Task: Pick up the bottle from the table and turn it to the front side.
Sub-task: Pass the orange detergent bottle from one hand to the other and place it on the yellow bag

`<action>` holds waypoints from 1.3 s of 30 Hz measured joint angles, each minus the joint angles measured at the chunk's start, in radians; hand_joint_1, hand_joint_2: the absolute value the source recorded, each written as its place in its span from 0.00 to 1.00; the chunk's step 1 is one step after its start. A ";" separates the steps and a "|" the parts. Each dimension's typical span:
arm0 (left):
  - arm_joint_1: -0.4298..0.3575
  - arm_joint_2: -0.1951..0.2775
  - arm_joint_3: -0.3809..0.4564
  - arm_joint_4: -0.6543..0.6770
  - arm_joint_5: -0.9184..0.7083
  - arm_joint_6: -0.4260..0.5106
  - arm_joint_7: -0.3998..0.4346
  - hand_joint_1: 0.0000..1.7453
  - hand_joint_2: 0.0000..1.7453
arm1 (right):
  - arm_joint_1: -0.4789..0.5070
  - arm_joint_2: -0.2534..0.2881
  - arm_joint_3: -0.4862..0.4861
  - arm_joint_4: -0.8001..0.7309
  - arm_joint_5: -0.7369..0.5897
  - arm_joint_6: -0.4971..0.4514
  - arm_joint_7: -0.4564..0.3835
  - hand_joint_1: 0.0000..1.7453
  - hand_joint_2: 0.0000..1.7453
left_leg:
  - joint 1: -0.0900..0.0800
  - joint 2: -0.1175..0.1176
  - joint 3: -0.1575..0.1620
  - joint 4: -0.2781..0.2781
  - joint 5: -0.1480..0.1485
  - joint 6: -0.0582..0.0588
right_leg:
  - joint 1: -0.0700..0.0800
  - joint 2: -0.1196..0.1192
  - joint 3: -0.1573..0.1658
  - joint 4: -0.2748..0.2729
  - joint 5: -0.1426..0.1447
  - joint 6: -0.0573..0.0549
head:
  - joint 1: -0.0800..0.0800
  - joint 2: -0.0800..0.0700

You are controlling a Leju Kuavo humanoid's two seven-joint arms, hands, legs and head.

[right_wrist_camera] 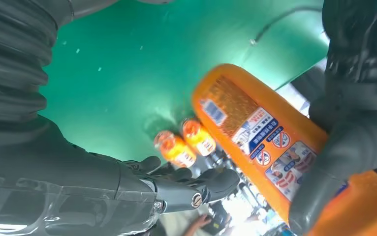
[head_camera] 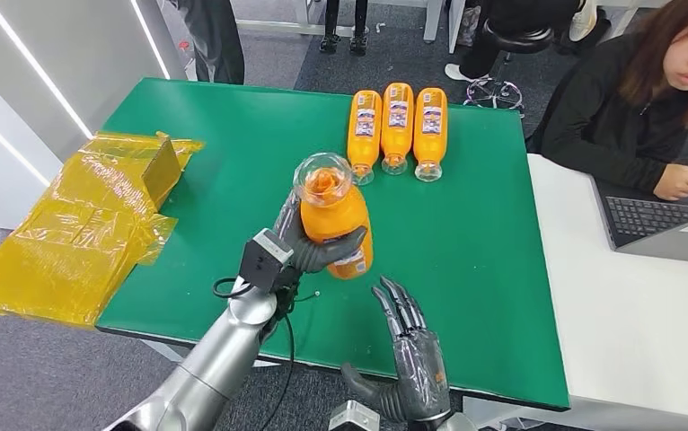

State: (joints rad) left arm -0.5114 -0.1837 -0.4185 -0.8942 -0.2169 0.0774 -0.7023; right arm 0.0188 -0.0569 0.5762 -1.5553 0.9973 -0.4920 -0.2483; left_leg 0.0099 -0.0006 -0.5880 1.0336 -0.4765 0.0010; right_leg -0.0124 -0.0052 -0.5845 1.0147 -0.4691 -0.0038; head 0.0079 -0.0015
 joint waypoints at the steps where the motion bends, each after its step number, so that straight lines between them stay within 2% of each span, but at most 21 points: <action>1: -0.015 0.009 0.000 0.016 -0.029 0.030 0.000 1.00 1.00 | -0.004 0.003 0.002 0.008 -0.015 0.002 -0.012 0.00 1.00 | 0.000 0.000 0.000 0.000 0.000 0.000 | 0.000 0.000 0.000 0.000 0.000 0.000 | 0.000 0.000; 5: -0.078 0.047 -0.001 0.115 -0.231 0.175 0.035 1.00 1.00 | -0.028 0.016 0.010 0.041 -0.057 0.003 -0.041 0.00 1.00 | 0.000 0.000 0.000 0.000 0.000 -0.001 | 0.000 0.000 0.000 0.000 0.000 0.000 | 0.000 0.000; 8: -0.134 0.083 -0.019 0.229 -0.465 0.269 0.150 1.00 1.00 | -0.040 0.025 0.014 0.061 -0.078 -0.002 -0.050 0.00 1.00 | 0.000 0.000 0.000 0.000 0.001 -0.002 | 0.000 0.000 0.000 0.001 0.000 0.000 | 0.000 0.000; 10: -0.174 0.106 -0.047 0.302 -0.605 0.270 0.254 1.00 1.00 | -0.044 0.030 0.014 0.073 -0.088 -0.015 -0.057 0.00 1.00 | 0.000 0.000 0.000 0.000 0.001 -0.002 | 0.000 0.000 0.000 0.001 0.000 0.000 | 0.000 0.000; 13: -0.240 0.141 -0.109 0.398 -0.793 0.203 0.401 1.00 1.00 | -0.046 0.034 0.014 0.089 -0.106 -0.052 -0.071 0.00 1.00 | 0.000 0.000 0.000 0.000 0.001 -0.002 | 0.000 0.001 -0.001 0.001 0.000 0.000 | 0.000 0.000; 17: -0.319 0.202 -0.190 0.482 -0.931 0.105 0.513 1.00 1.00 | -0.045 0.034 0.014 0.101 -0.136 -0.089 -0.088 0.00 1.00 | 0.000 0.001 0.000 0.000 0.001 -0.002 | 0.000 0.003 -0.001 0.002 0.000 0.000 | 0.000 0.000; 26: -0.410 0.358 -0.298 0.571 -1.091 -0.035 0.635 1.00 1.00 | -0.046 0.029 0.023 0.117 -0.218 -0.085 -0.110 0.00 1.00 | 0.001 0.003 0.000 0.000 0.001 -0.002 | 0.001 0.004 -0.003 0.003 0.000 -0.001 | 0.000 0.000; 31: -0.430 0.418 -0.329 0.606 -1.122 -0.195 0.696 1.00 1.00 | -0.040 0.015 0.032 0.117 -0.248 -0.086 -0.123 0.00 1.00 | 0.001 0.003 0.000 0.000 0.001 -0.002 | 0.000 0.005 -0.003 0.003 0.000 -0.001 | 0.000 0.000; 35: -0.430 0.460 -0.332 0.626 -1.103 -0.261 0.746 1.00 1.00 | -0.029 -0.001 0.044 0.109 -0.273 -0.084 -0.129 0.00 1.00 | 0.001 0.004 0.000 0.000 0.001 -0.002 | 0.000 0.005 -0.003 0.003 0.000 -0.001 | 0.000 0.000; 36: -0.430 0.470 -0.332 0.630 -1.092 -0.264 0.754 0.95 1.00 | -0.027 -0.005 0.047 0.107 -0.279 -0.081 -0.130 0.00 1.00 | 0.001 0.004 0.000 0.000 0.001 -0.002 | 0.000 0.005 -0.003 0.003 0.000 -0.001 | 0.000 0.000; 39: -0.426 0.497 -0.331 0.639 -1.066 -0.256 0.772 0.21 1.00 | -0.027 -0.015 0.057 0.105 -0.294 -0.070 -0.133 0.00 1.00 | 0.001 0.004 0.000 0.000 0.001 -0.002 | 0.000 0.005 -0.003 0.003 0.000 -0.001 | 0.000 0.000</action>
State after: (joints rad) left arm -0.9374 0.3137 -0.7492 -0.2551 -1.2826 -0.1785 0.0699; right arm -0.0077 -0.0714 0.6330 -1.4503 0.7034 -0.5621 -0.3813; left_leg 0.0107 0.0030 -0.5884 1.0331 -0.4751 -0.0014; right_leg -0.0120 -0.0003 -0.5876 1.0173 -0.4689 -0.0050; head 0.0081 -0.0015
